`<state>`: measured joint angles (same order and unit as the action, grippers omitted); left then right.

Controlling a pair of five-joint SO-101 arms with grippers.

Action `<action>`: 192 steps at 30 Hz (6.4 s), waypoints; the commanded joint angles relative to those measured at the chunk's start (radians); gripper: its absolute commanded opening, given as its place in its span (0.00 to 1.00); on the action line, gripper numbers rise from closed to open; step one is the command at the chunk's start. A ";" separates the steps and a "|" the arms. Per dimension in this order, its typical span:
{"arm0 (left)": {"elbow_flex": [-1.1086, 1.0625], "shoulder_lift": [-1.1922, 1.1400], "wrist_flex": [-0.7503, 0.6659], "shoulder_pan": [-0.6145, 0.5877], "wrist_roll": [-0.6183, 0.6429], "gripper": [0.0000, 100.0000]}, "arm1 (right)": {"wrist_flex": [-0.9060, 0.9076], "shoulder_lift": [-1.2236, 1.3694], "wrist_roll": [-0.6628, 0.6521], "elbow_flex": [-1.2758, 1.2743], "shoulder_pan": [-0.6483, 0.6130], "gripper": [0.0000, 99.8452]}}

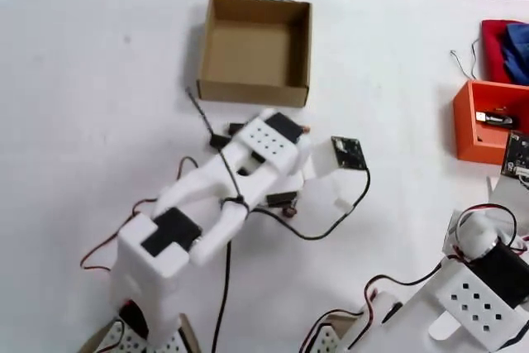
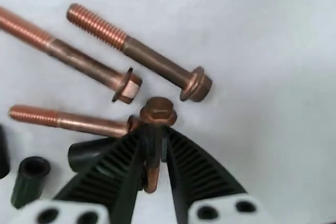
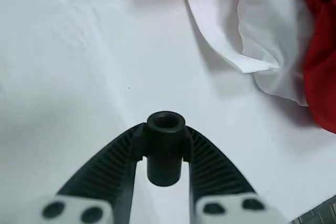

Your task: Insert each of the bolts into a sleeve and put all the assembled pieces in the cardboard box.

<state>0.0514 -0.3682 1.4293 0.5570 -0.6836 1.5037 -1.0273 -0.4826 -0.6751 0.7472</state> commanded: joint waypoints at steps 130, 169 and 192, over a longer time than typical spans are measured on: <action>-0.318 0.031 -0.273 -0.011 -0.052 0.03 | 0.039 -0.002 0.003 0.110 0.007 0.02; -0.452 1.188 -0.123 -0.463 0.393 0.02 | -0.214 -0.332 0.282 -0.130 -0.588 0.02; -1.348 2.170 -0.585 -0.845 0.379 0.02 | -0.886 -0.444 0.278 -0.509 -1.096 0.02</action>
<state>-1.2375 1.6801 0.9321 -0.2777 -0.3951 0.6429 -1.4569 -0.2140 -1.1953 -0.3437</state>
